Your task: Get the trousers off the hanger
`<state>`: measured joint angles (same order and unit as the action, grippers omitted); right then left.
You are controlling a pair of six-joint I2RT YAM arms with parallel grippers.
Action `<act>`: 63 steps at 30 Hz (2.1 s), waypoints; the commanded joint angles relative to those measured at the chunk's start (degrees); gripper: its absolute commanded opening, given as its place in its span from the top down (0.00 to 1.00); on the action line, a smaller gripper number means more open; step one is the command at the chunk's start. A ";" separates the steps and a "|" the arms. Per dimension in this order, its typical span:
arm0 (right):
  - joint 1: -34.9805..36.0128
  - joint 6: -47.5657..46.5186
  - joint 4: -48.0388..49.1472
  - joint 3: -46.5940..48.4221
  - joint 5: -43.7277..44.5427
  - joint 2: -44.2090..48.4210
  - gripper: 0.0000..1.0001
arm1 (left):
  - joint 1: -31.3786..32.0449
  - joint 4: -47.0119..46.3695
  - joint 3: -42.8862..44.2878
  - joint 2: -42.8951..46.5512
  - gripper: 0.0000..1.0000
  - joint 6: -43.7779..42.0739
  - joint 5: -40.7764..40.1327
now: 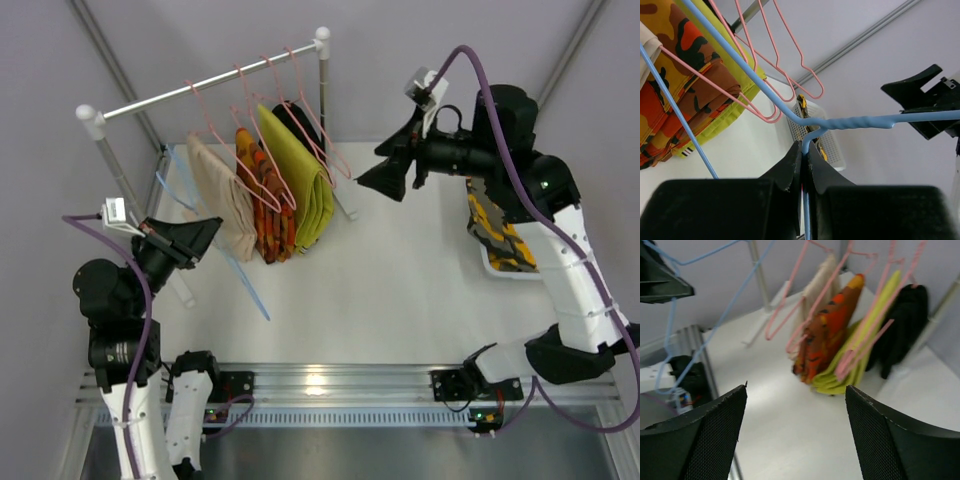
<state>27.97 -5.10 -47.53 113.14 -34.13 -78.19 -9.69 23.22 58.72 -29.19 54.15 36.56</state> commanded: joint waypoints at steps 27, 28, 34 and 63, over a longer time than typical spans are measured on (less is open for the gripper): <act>31.53 44.74 39.79 -0.38 -16.49 -23.32 0.36 | -0.06 -5.64 7.64 -4.91 1.00 4.29 -4.65; 31.88 44.74 39.88 -0.47 -16.58 -23.84 0.36 | -0.06 -5.91 7.73 -5.00 1.00 4.30 -4.74; 32.41 46.85 41.64 0.23 -17.20 -25.78 0.53 | 0.02 -7.31 7.11 -5.35 1.00 5.17 -4.83; 27.23 64.61 51.57 12.44 -12.28 -38.70 1.00 | 0.02 16.14 9.31 7.21 0.01 -11.16 -35.05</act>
<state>55.96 58.94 -0.01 120.64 -48.23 -115.79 -9.69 34.20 66.37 -23.14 47.75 10.04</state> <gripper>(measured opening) 0.012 0.987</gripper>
